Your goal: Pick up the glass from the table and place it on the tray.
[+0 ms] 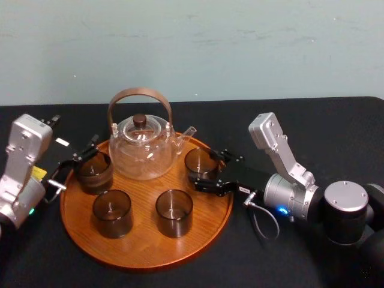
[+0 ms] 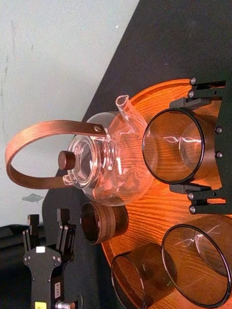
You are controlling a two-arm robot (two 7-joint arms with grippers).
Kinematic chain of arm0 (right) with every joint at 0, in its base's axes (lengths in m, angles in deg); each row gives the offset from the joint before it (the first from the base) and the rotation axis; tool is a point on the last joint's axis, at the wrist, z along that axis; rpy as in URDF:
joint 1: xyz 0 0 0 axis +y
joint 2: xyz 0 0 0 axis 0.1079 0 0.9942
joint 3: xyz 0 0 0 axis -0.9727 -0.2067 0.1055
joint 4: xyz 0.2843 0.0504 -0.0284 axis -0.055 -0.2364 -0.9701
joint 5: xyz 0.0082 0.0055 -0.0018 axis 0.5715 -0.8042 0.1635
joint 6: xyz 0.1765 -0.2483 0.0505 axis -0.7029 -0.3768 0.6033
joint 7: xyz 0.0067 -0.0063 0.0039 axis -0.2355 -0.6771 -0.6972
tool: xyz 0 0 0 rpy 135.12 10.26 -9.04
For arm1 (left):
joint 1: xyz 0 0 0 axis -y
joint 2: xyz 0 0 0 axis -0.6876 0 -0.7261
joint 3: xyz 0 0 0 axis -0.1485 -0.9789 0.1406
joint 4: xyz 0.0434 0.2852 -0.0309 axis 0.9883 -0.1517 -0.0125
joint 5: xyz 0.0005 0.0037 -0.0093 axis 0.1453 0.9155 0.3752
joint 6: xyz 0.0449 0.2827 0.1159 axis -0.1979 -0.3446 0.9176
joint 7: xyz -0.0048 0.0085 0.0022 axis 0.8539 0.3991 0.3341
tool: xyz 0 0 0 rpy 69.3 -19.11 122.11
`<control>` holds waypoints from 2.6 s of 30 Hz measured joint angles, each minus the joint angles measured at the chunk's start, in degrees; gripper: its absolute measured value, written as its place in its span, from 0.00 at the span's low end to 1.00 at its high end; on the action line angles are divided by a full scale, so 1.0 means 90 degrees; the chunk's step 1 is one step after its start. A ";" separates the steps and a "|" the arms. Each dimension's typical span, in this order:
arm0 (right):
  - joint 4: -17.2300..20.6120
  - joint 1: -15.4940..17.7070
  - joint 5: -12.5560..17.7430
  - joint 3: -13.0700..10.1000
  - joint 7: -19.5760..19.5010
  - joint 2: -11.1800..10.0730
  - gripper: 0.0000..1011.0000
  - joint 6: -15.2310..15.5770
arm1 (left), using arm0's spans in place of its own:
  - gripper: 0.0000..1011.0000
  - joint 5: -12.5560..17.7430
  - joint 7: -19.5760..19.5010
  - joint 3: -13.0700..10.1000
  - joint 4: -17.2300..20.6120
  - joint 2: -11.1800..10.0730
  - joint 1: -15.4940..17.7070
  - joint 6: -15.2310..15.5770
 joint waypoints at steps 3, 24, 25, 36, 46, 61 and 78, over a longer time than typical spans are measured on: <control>-0.0044 -0.0008 -0.0002 0.0009 0.0000 0.0018 0.89 -0.0007 | 0.99 0.0000 0.0000 0.0000 0.0000 0.0000 0.0000 0.0000; -0.0112 -0.0015 -0.0039 0.0022 -0.0028 0.0040 0.91 0.0022 | 0.99 0.0000 0.0000 0.0000 0.0000 0.0000 0.0000 0.0000; -0.0112 -0.0014 -0.0039 0.0021 -0.0028 0.0040 0.93 0.0022 | 0.99 0.0000 0.0000 0.0000 0.0000 0.0000 0.0000 0.0000; -0.0106 -0.0012 -0.0036 0.0015 -0.0027 0.0037 0.99 0.0022 | 0.99 0.0000 0.0000 0.0000 0.0000 0.0000 0.0000 0.0000; -0.0086 0.0012 -0.0016 -0.0011 -0.0028 0.0033 0.99 -0.0015 | 0.99 0.0000 0.0000 0.0000 0.0000 0.0000 0.0000 0.0000; 0.0680 0.0278 0.0201 -0.0308 -0.0026 -0.0260 0.99 -0.0261 | 0.99 0.0000 0.0000 0.0000 0.0000 0.0000 0.0000 0.0000; 0.1554 0.1037 0.0612 -0.1088 -0.0446 -0.0791 0.99 -0.0475 | 0.99 0.0000 0.0000 0.0000 0.0000 0.0000 0.0000 0.0000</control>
